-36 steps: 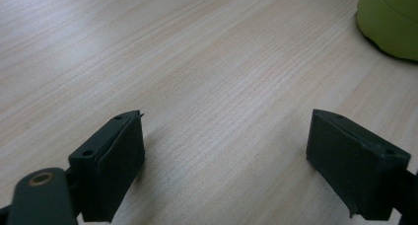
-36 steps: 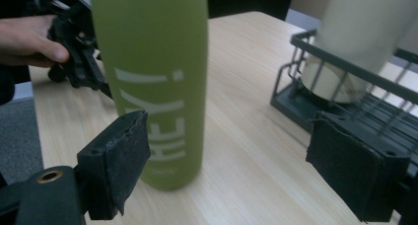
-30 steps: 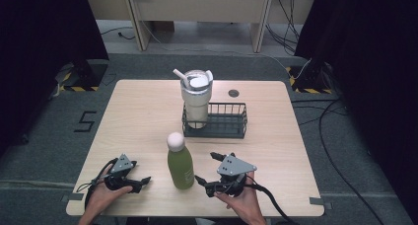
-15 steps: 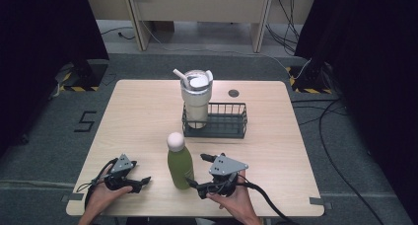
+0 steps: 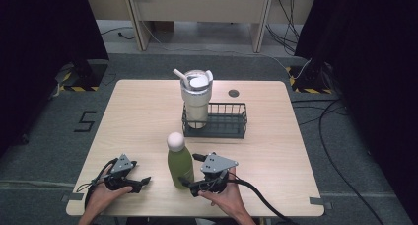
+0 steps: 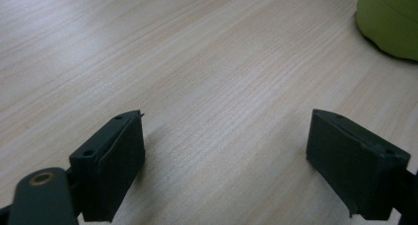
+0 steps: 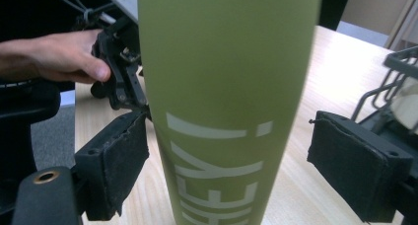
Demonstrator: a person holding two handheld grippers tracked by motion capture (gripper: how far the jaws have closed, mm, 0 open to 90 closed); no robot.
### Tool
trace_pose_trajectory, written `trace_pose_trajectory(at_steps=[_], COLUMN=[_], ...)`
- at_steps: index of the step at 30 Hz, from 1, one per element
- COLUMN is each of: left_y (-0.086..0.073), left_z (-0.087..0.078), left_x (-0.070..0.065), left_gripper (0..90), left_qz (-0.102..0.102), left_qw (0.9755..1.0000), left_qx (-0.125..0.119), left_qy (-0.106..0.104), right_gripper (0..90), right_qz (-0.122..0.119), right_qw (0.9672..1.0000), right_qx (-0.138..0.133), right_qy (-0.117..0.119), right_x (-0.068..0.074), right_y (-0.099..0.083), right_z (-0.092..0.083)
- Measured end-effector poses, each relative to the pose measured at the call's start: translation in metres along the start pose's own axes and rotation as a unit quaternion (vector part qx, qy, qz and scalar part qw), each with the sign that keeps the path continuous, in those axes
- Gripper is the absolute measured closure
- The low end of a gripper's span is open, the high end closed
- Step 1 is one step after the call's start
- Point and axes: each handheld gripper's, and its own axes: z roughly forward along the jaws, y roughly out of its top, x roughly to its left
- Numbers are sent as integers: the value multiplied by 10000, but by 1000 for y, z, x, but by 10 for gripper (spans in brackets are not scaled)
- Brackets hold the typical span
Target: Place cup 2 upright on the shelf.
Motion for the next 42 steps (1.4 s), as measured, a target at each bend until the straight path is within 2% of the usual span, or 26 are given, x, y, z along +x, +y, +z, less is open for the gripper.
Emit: trace_pose_trajectory(at_steps=[11,15,19,25,42], left_y=[0,0,0,0,0], left_z=[0,0,0,0,0], left_x=[0,0,0,0,0], left_gripper=[141,141,141,141,141], left_qz=[-12,-9,-11,-9,-7], left_qw=[10000,10000,10000,10000,10000], left_qx=[1,0,0,0,1], left_qy=[-5,-12,-11,-10,-12], right_gripper=[152,155,163,193,201], right_qz=[49,154,101,115,92], right_qw=[9999,9998,9998,9997,9995], right_qx=[11,-28,15,29,-22], right_qy=[118,135,159,234,310], right_x=[-2,-3,-3,-4,-5], right_y=[-11,-14,-18,-21,-22], right_z=[24,31,38,43,48])
